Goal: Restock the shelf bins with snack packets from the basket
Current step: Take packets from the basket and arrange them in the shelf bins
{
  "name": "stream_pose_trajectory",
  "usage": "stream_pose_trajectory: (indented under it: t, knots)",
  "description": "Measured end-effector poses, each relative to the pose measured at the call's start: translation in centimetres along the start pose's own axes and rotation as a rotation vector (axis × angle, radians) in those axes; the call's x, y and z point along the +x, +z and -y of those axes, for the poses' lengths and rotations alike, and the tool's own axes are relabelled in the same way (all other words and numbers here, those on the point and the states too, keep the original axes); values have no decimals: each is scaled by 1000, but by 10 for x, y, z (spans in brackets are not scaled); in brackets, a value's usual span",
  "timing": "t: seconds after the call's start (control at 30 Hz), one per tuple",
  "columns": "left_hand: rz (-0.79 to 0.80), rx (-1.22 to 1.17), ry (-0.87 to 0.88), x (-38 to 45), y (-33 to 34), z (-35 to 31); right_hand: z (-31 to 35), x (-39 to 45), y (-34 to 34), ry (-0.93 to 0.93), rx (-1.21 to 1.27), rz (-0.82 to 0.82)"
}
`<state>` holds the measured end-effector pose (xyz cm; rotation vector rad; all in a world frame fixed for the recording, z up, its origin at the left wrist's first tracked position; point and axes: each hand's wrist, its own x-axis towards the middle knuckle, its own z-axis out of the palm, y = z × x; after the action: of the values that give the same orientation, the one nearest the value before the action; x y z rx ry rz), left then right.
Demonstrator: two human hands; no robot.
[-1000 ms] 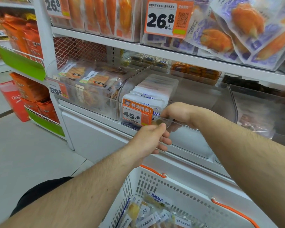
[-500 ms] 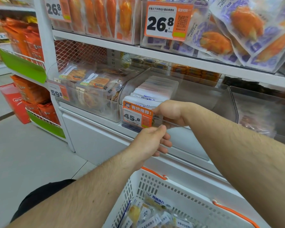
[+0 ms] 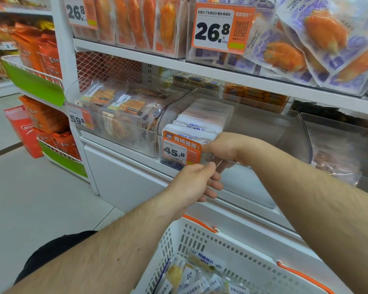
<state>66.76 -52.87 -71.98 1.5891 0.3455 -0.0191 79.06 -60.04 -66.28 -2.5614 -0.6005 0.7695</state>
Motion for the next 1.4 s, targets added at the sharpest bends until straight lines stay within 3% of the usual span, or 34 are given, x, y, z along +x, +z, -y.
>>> stream_pose_trajectory:
  t: [0.3, 0.47, 0.53, 0.63, 0.67, 0.73, 0.83, 0.93, 1.03, 1.13, 1.23, 1.3, 1.4]
  knots:
    - [6, 10, -9, -2, -1, -1, 5, 1, 5, 14, 145, 17]
    - [20, 26, 13, -3, 1, -3, -4, -6, -4, 102, 21, 182]
    - [18, 25, 27, -2, -1, -4, -8, -4, -11, 107, -20, 16]
    - [3, 9, 33, 0, -5, -5, -12, 6, -21, 16, -2, -550]
    - [-1, 3, 33, 1, -6, -6, -10, 11, -22, -29, -21, -644]
    - [-4, -7, 34, 1, -6, -7, -3, 24, -21, -104, -98, -633]
    - [-2, -7, 44, 1, -4, -10, 7, 47, -8, -37, -190, -444]
    - [3, 14, 46, 2, -4, -11, 8, 64, 5, 3, -34, -305]
    - [10, 15, 37, 2, -4, -10, 2, 70, 3, -31, 199, -297]
    - [-10, -15, 65, 1, -6, -13, -12, 81, -5, 139, 736, -396]
    - [-195, -163, 157, 4, -15, -23, -13, 85, -1, 159, 1210, -164]
    - [-362, -204, 218, 8, -27, -29, -8, 78, 4, 143, 1298, -101]
    - [-489, -249, 232, 12, -38, -34, -9, 75, 8, 118, 1265, -113]
